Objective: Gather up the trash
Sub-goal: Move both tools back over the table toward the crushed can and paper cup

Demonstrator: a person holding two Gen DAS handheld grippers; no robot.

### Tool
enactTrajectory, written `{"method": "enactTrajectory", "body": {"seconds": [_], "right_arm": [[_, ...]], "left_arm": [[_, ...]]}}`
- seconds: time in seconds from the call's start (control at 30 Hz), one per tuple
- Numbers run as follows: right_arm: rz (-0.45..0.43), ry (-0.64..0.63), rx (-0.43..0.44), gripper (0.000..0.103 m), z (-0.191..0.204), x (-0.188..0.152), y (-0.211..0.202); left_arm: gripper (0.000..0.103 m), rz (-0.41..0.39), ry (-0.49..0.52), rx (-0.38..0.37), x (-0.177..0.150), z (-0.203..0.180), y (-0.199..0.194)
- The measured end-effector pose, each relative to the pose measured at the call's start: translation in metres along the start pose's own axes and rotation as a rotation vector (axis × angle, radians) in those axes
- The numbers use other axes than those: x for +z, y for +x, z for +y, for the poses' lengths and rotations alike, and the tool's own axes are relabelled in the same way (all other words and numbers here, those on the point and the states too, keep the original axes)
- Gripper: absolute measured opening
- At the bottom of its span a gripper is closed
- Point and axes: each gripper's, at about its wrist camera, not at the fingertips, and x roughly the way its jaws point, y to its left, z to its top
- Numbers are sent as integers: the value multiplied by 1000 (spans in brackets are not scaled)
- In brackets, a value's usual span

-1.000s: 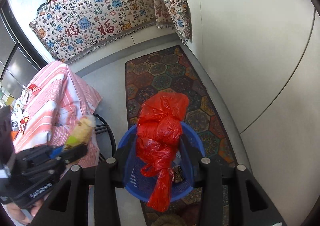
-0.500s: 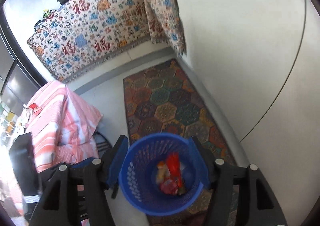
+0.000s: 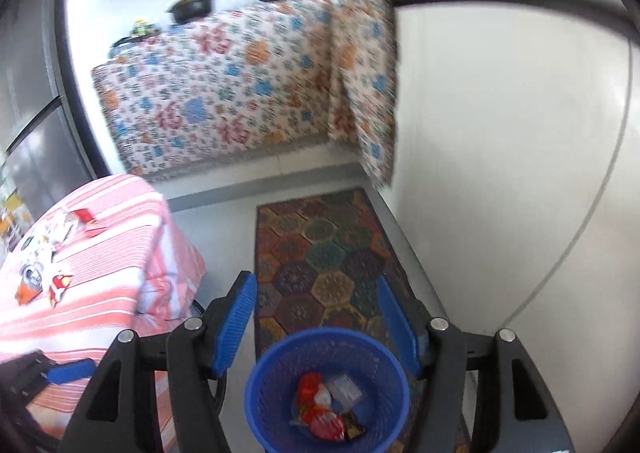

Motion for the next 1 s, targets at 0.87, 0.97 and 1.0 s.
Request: {"method": "enactTrajectory", "body": {"seconds": [0.87, 0.97, 1.0], "right_arm": [[63, -476, 351, 64, 266, -73, -16], [101, -496, 380, 64, 286, -82, -9], [111, -497, 385, 64, 291, -84, -7]], "left_arm": [[82, -21, -382, 327, -111, 252, -99], [82, -29, -376, 313, -97, 259, -98], [82, -34, -370, 308, -89, 261, -98]]}}
